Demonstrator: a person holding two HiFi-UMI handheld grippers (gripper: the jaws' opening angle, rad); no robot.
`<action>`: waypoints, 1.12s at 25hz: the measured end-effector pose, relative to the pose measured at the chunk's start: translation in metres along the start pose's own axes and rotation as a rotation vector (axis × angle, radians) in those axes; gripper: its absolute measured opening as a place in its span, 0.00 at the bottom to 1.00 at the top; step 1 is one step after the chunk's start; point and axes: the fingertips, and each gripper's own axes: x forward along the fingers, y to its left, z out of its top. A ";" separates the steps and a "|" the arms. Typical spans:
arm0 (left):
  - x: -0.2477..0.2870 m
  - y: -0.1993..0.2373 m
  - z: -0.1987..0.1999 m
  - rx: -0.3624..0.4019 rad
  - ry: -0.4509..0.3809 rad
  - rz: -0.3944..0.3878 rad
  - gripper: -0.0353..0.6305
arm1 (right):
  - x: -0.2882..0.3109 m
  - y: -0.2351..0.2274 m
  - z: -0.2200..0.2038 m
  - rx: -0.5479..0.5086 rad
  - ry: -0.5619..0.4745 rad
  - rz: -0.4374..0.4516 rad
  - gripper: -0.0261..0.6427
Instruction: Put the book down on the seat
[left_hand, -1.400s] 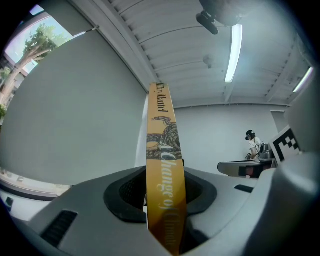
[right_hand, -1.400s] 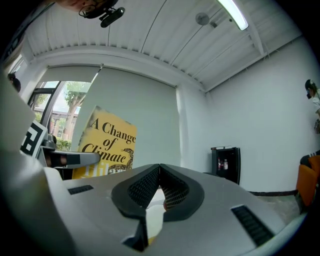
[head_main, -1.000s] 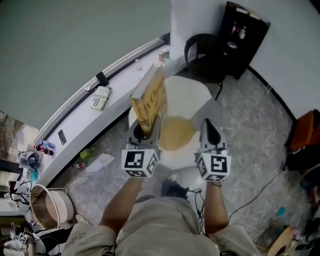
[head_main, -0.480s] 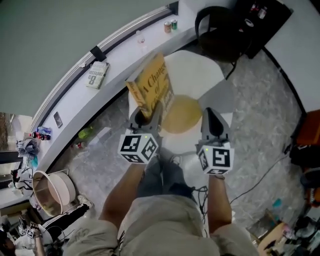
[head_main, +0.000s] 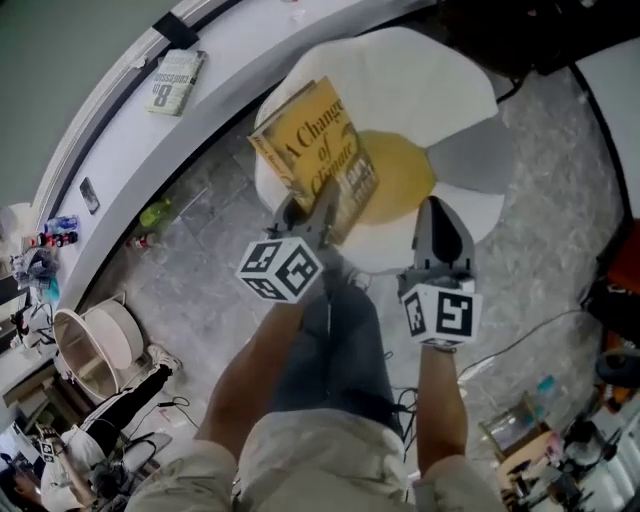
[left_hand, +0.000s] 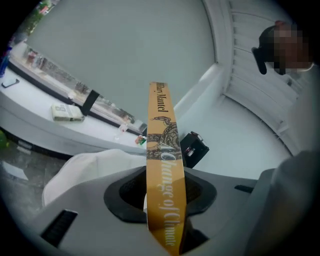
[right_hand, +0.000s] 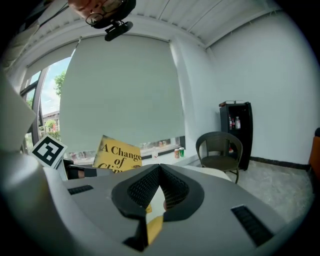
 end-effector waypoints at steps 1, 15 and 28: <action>0.005 0.014 -0.014 -0.019 0.016 -0.002 0.28 | 0.006 0.001 -0.016 0.004 0.018 -0.001 0.04; 0.050 0.188 -0.181 -0.301 0.122 -0.062 0.28 | 0.060 0.033 -0.225 0.071 0.258 0.056 0.04; 0.103 0.287 -0.268 -0.533 0.108 -0.054 0.28 | 0.097 0.050 -0.317 0.024 0.317 0.109 0.04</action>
